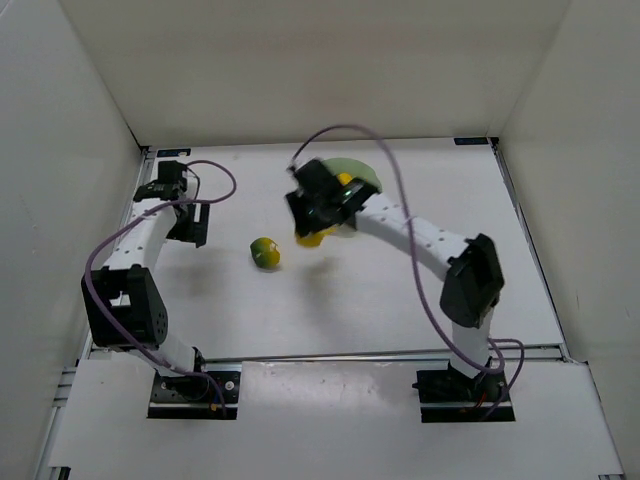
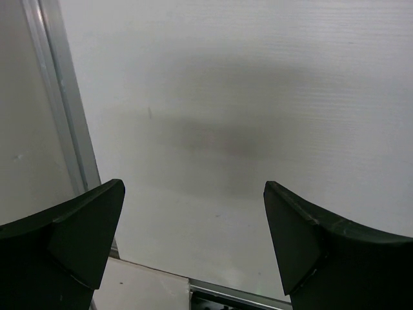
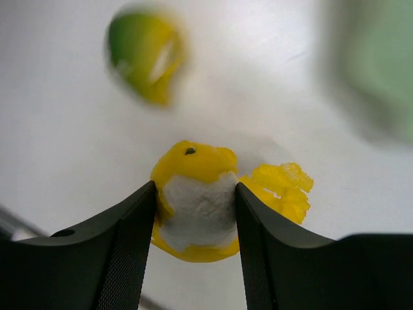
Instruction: Place and organize the fake fruits in the fruit bowl
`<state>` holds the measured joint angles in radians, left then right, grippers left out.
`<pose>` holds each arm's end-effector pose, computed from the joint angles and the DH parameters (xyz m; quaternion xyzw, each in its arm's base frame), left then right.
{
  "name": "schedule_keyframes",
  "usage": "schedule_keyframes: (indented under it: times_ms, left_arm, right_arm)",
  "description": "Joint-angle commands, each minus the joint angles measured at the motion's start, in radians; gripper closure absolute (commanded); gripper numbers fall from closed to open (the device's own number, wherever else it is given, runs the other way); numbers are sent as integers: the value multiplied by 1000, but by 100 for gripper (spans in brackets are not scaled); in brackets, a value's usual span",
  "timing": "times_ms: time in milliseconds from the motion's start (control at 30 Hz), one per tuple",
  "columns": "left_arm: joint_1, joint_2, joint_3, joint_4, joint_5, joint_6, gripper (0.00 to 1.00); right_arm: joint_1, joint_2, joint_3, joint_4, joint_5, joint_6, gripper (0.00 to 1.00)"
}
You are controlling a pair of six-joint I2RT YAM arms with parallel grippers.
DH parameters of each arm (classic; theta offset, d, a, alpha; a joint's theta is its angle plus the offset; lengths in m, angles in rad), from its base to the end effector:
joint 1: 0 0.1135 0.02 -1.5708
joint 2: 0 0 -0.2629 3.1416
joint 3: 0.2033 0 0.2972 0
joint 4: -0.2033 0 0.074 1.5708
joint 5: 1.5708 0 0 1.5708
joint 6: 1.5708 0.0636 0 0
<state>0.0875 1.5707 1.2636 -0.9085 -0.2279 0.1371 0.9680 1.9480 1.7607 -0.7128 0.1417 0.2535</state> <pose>0.3602 0.0460 0.2181 0.0042 0.9781 0.1309 0.1619 0.2904 0.4061 0.2554 -0.3076 0.8906 0.1335 0.3073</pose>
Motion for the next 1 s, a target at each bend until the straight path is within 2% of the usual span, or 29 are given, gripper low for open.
schedule_keyframes:
  times_ms: [0, 67, 100, 167, 200, 233, 333, 467, 533, 633, 800, 967]
  left_arm:
    - [-104, -95, -13, 20, -30, 58, 0]
    - [-187, -95, -13, 20, -30, 79, 0]
    - [-216, -95, -13, 20, -42, 103, 0]
    - [-273, -72, -4, 20, -51, 127, 0]
    - [-326, -61, 8, 20, -51, 136, 0]
    - [-354, -39, 8, 10, -51, 151, 0]
    - [-454, -6, 19, 10, -51, 191, 0]
    - [-540, 101, 55, 49, -41, 225, 0]
    - [-575, 146, 100, 49, -41, 246, 0]
    - [-614, 213, 132, 49, -28, 288, 0]
    - [-638, 305, 141, 36, -7, 352, 0]
    - [-638, 385, 154, 26, 2, 352, 1]
  right_arm:
    - [-185, -103, 2, 84, 113, 186, 83]
    - [-276, -72, 32, 84, 156, 219, 80]
    - [-302, -32, 74, 73, 168, 228, 74]
    - [-359, 15, 127, 49, 168, 228, 68]
    - [-371, 63, 155, 36, 168, 211, 60]
    - [-380, 83, 207, 26, 191, 201, 43]
    - [-409, 149, 267, 4, 182, 156, 18]
    - [-431, 169, 331, 4, 125, 145, 2]
    - [-442, 169, 350, 4, 125, 145, 0]
    - [-465, 85, 315, 4, 105, 161, 0]
    - [-465, -84, 133, 15, 105, 184, 0]
    - [-475, -205, -24, 15, 136, 193, 0]
